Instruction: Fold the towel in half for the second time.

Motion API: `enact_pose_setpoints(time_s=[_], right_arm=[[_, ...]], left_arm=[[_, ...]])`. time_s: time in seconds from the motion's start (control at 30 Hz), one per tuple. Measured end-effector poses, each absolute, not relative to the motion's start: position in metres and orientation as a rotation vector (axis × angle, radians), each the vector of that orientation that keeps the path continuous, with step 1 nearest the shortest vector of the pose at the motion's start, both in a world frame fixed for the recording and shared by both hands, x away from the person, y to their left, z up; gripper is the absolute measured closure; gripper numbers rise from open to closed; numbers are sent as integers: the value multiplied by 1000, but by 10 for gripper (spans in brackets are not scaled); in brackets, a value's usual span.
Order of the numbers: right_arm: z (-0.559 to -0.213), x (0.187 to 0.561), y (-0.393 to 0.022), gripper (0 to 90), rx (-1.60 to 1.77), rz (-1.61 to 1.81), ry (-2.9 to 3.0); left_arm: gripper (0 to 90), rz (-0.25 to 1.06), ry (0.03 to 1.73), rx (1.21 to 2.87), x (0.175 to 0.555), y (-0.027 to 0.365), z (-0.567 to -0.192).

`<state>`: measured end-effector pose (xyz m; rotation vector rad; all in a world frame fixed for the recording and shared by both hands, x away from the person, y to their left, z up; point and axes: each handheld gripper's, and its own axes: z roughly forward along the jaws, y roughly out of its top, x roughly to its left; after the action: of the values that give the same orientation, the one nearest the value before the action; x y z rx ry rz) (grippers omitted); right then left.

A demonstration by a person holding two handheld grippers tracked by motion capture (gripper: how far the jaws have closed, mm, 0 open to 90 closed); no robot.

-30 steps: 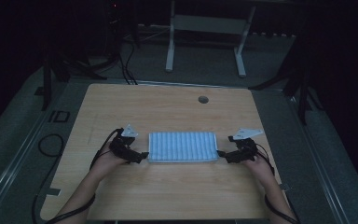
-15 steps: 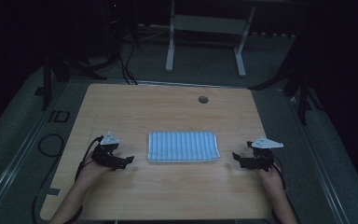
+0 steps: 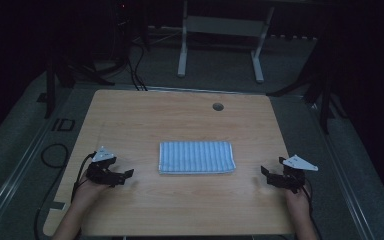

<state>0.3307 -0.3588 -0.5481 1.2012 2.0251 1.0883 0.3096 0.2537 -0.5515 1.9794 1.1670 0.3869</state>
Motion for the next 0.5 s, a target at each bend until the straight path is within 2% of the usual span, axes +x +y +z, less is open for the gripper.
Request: enact_pose_setpoints(time_s=[0.5], right_arm=[[-549,330,-376,138,1329,1056,1845]], left_arm=[[89,554,1267,1805,301,264,-550]])
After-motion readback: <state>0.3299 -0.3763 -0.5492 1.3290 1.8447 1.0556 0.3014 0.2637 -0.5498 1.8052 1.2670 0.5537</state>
